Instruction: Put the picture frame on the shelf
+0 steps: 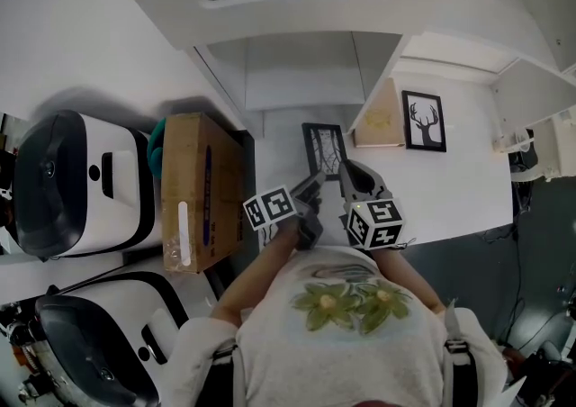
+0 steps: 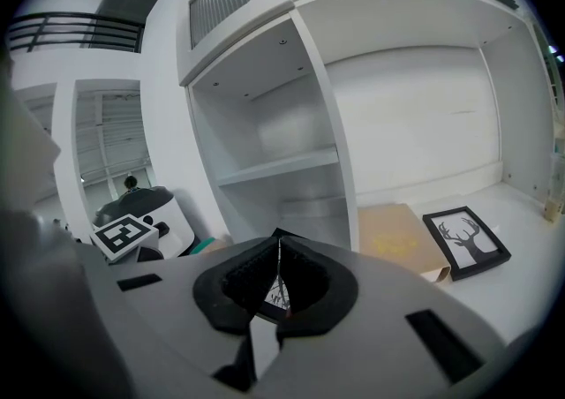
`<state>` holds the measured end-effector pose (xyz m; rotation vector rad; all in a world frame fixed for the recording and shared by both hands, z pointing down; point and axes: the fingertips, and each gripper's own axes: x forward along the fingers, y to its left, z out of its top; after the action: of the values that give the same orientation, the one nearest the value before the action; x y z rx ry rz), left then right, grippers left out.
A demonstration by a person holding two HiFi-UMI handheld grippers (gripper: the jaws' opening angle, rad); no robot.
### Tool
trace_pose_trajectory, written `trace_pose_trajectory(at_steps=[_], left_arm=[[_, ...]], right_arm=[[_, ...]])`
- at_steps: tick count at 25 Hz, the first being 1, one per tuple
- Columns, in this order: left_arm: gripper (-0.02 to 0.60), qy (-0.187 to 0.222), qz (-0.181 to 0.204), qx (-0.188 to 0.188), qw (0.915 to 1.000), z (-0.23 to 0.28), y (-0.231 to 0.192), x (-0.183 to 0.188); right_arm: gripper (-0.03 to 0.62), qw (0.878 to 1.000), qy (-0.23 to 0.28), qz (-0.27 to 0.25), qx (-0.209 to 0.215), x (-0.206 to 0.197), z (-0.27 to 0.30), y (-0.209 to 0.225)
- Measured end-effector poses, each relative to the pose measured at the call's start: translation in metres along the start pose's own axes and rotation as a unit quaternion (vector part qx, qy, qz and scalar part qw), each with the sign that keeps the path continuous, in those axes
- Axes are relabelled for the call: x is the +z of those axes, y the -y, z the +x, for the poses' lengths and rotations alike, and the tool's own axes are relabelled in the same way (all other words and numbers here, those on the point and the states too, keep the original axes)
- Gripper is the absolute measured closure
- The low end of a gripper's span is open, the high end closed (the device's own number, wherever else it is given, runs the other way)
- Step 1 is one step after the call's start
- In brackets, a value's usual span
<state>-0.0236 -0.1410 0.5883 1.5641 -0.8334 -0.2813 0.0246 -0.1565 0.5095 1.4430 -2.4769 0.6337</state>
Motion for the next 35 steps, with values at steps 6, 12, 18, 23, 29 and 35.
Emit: trace_pose_trajectory(at_steps=[6,12,18,23,29,35], left_arm=[[0.494,-0.008,-0.011,0.007,0.9999,0.014,-0.009,0.002],[0.494,-0.008,-0.025,0.011,0.9996,0.026,-0.020,0.009],[0.494,-0.015,-0.037,0.018,0.9990,0.033,-0.033,0.011],[0.494,-0.020,-0.052,0.022,0.9982,0.037,-0.045,0.011],[0.494,-0.027,-0.057,0.023,0.9977,0.042,-0.052,0.011],[0.494,-0.033,-0.070,0.033,0.9964,0.048,-0.060,0.011]], right_arm=[[0.562,1.000,-0.012,0.001,0.003,-0.006,0.007,0.004],[0.562,1.000,-0.022,0.002,0.006,-0.011,0.014,0.004],[0.562,1.000,-0.027,0.002,0.005,-0.013,0.017,0.006],[0.562,1.000,-0.030,0.003,0.005,-0.014,0.019,0.006],[0.562,0.999,-0.033,0.003,0.006,-0.015,0.021,0.005],[0.562,0.999,-0.039,0.002,0.006,-0.017,0.022,0.006]])
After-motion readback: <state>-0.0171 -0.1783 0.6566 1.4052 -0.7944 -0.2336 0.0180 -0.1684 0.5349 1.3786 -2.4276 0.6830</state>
